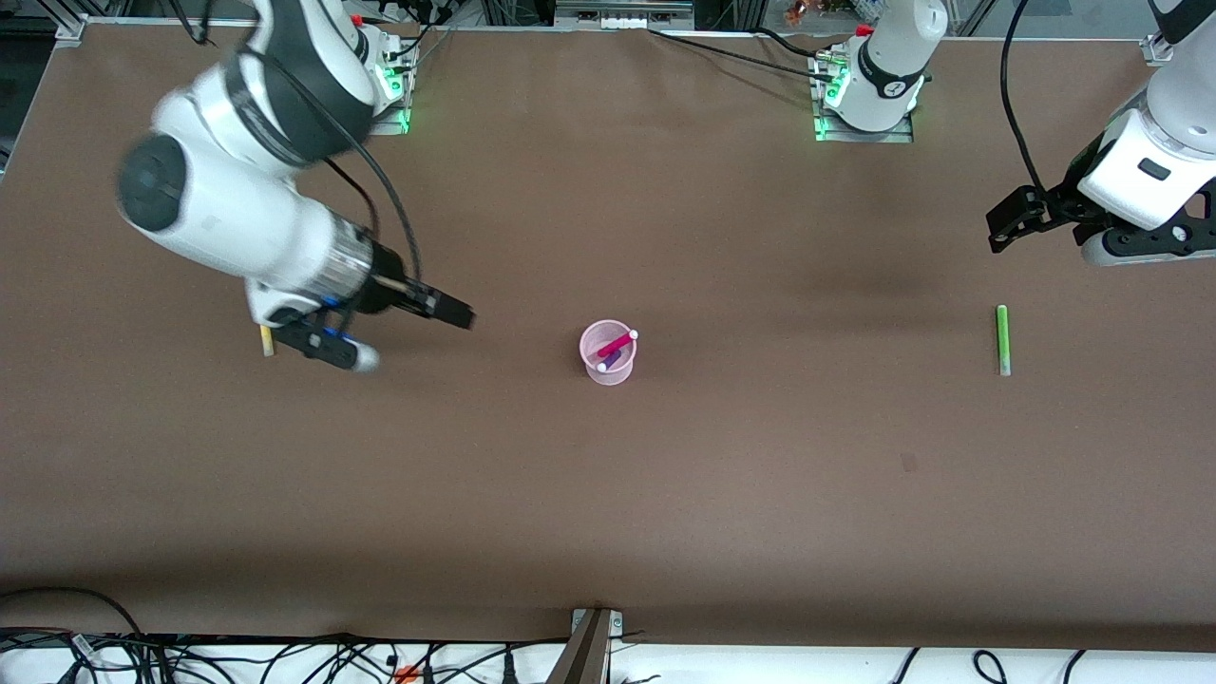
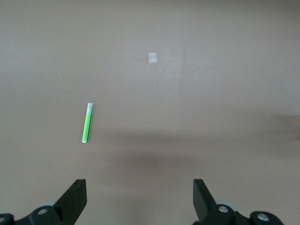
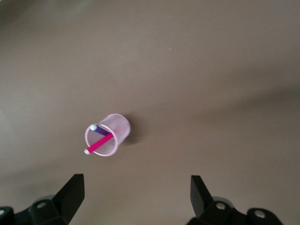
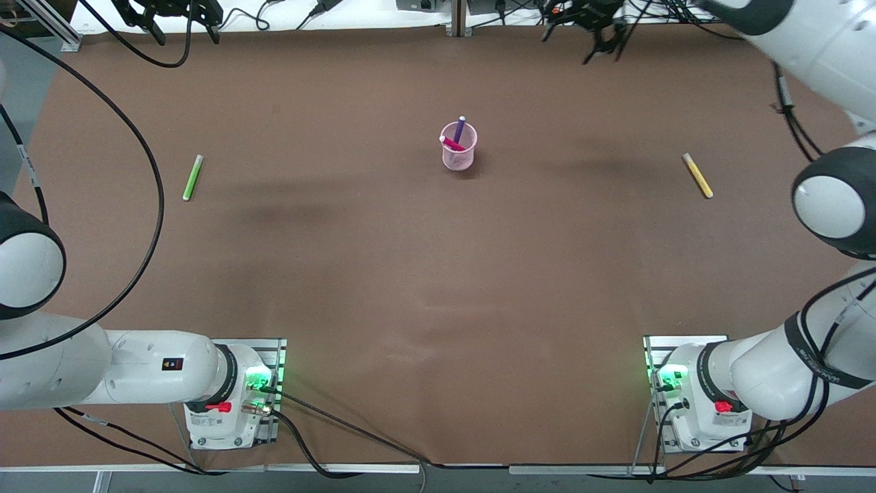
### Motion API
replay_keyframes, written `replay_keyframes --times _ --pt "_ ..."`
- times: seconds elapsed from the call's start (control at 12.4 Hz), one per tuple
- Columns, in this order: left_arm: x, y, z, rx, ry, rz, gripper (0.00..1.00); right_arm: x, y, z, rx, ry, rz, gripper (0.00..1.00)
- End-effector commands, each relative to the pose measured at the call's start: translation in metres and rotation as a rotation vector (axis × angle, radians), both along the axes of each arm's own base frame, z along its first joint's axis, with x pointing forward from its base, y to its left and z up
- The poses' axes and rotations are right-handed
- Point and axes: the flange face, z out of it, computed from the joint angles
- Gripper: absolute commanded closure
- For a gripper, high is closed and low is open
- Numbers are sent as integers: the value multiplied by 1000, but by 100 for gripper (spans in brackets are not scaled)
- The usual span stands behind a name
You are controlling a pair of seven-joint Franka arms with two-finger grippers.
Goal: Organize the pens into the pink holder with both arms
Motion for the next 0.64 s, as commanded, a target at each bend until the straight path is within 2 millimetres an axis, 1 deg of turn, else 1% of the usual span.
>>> replay_keyframes --times 0.0,0.16,0.32,0.48,0.56 --pt "-2 -5 4 -9 -8 6 0 -37 -60 36 -64 -53 134 0" --pt "-1 -6 2 -9 -6 2 0 -57 -110 61 -116 -80 250 0" --pt "-1 -7 3 -9 -6 1 0 -61 -128 75 -213 -70 324 0" --pt "-1 -11 2 -9 -5 -2 0 -55 -145 89 -232 -93 344 0" --pt "-1 -12 2 -9 -5 -1 0 -55 -146 91 -232 -94 374 0"
